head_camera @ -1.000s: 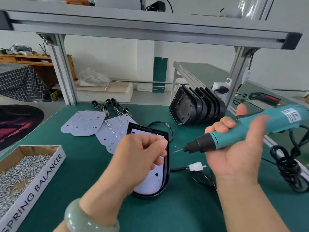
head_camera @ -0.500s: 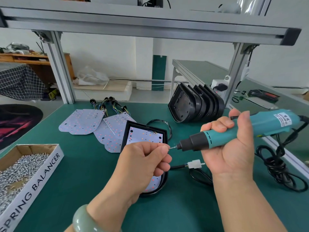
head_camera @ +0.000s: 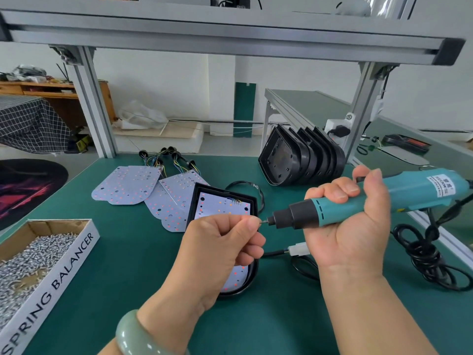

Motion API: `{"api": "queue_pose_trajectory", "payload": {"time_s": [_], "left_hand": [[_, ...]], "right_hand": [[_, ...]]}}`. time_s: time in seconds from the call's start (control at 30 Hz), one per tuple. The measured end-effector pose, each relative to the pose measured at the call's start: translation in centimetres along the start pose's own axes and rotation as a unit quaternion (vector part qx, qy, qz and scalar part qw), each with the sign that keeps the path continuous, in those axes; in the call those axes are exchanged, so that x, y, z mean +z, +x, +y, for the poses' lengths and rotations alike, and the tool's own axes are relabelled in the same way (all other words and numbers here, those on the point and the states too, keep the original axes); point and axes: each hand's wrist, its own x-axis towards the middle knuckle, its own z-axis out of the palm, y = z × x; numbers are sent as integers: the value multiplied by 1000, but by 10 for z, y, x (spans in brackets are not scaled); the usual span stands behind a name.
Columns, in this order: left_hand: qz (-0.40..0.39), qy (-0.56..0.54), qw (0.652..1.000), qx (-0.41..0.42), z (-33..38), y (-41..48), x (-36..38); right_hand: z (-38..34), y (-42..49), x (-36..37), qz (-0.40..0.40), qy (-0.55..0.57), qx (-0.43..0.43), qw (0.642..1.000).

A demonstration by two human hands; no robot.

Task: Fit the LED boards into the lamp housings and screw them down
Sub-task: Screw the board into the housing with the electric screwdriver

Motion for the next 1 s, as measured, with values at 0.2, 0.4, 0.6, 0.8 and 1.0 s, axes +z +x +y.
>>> {"api": "queue_pose_trajectory", "payload": {"time_s": [0.2, 0.4, 0.6, 0.8, 1.0], "left_hand": [[-35, -34, 999, 10, 2, 2, -2], [-58, -67, 996, 0, 2, 3, -5], [-13, -26, 999, 24, -2, 1, 0], [-74, -50, 996, -5, 0, 2, -6], [171, 178, 965, 83, 16, 24, -42]], "right_hand": [[-1, 1, -2, 8, 9, -2, 1000], [-2, 1, -2, 12, 7, -8, 1000], [1, -2, 1, 9, -3, -16, 1000], [-1, 0, -2, 12, 4, -9, 1000], [-5, 7, -10, 34, -13, -29, 999]]}}
